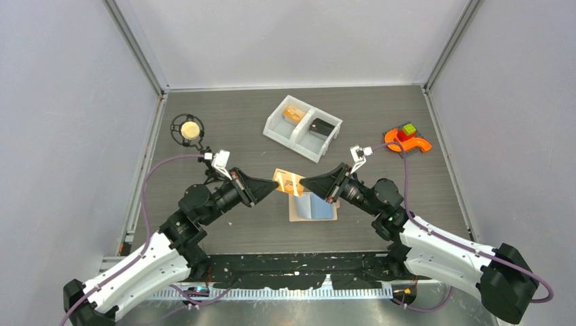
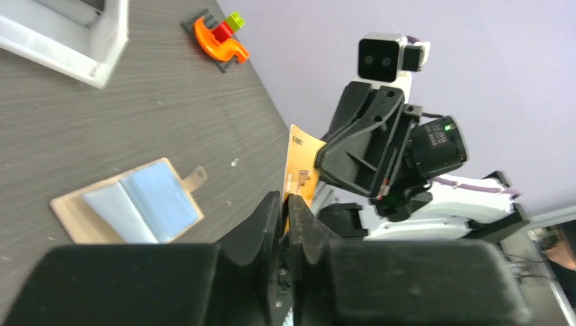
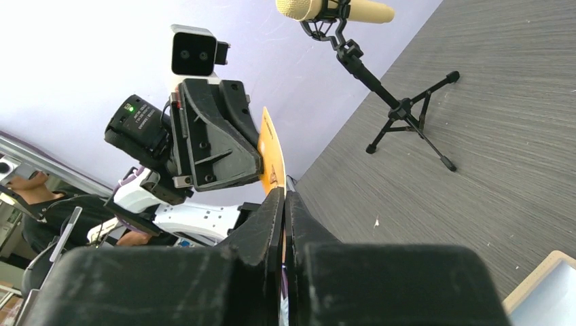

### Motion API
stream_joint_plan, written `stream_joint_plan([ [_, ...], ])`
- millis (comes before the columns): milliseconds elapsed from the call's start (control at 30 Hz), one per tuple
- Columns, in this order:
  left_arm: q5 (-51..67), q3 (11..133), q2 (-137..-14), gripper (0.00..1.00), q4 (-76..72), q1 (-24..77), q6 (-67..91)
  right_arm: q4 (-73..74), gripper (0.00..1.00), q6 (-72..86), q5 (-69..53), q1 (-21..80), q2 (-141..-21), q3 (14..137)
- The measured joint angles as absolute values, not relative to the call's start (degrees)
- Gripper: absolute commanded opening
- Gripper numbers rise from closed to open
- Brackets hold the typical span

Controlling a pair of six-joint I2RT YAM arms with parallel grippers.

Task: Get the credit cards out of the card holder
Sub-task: Place the credit card in the storage box.

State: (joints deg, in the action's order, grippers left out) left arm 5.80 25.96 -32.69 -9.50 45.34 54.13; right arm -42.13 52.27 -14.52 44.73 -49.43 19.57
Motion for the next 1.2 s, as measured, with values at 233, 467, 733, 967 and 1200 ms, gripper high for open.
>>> stream_joint_plan([
  [233,1.1,26.0,-27.7,1.00,-2.0,45.3,49.0,-37.7,0.05,50.7,-15.0,39.3,-50.6,23.0],
  [467,0.1,30.1,-25.7,1.00,10.4,45.3,39.7,-31.8,0.05,47.8,-16.5,30.9,-59.5,32.2],
  [733,-0.6,40.4,-24.6,1.00,26.0,45.3,24.5,-25.5,0.05,45.0,-17.9,23.6,-78.4,46.3],
  [967,-3.6,41.6,-26.7,1.00,35.5,45.3,19.7,-20.6,0.05,43.9,-16.5,21.6,-94.6,61.1],
  [1200,-6.5,46.0,-30.7,1.00,45.2,45.3,15.1,-15.7,0.05,44.7,-13.8,20.8,-107.5,74.4],
])
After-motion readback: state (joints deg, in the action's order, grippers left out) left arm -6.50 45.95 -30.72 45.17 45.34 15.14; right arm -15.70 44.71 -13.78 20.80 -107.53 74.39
